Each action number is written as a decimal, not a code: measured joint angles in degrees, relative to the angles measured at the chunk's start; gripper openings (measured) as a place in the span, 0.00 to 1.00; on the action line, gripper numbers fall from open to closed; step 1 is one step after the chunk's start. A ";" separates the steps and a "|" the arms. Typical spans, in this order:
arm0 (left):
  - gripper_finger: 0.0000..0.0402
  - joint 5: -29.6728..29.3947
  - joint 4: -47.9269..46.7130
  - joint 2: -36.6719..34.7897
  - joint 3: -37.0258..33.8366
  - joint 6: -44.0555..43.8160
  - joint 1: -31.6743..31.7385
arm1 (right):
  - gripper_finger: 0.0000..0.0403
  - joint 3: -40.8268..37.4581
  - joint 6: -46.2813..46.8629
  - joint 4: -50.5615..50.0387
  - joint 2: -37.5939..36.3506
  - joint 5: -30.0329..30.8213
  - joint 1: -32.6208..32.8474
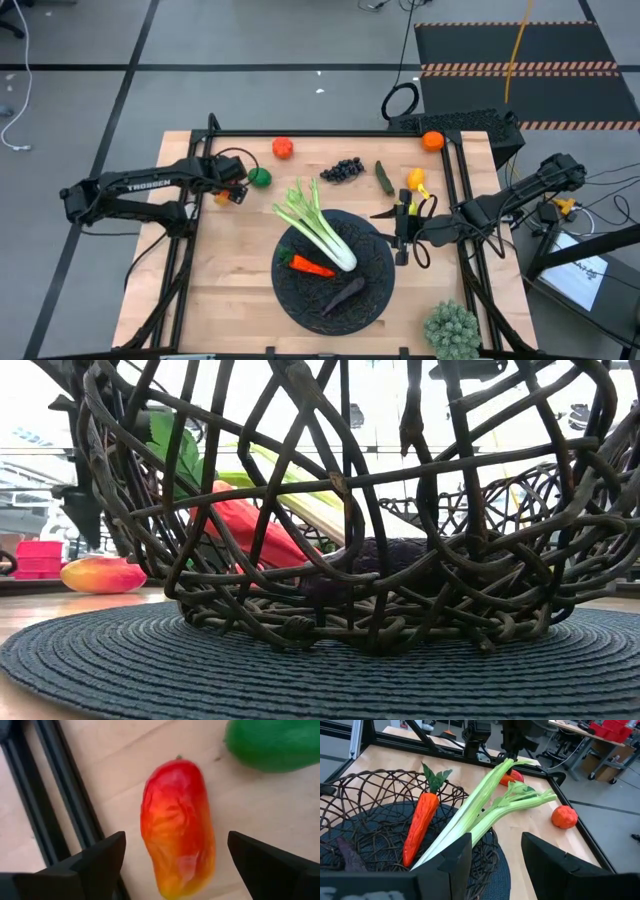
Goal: Build produce basket
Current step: Put the red mango into the black mesh basket, then put the green apple into the black mesh basket
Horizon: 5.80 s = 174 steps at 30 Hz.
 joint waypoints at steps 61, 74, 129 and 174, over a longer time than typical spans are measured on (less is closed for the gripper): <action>0.61 -0.89 19.32 -11.78 17.41 11.50 -34.87 | 0.41 0.02 -1.51 -0.12 0.02 -0.02 0.00; 0.61 -1.92 38.30 -4.58 17.46 20.51 -44.87 | 0.41 0.02 -1.58 -0.11 0.02 -0.02 0.00; 0.86 -0.32 82.32 40.91 17.44 20.54 -50.76 | 0.41 0.02 -0.09 -0.16 0.04 -0.01 0.00; 0.48 -6.26 41.82 0.29 17.41 40.61 -42.18 | 0.82 -8.85 37.35 -36.76 0.44 -7.50 -12.94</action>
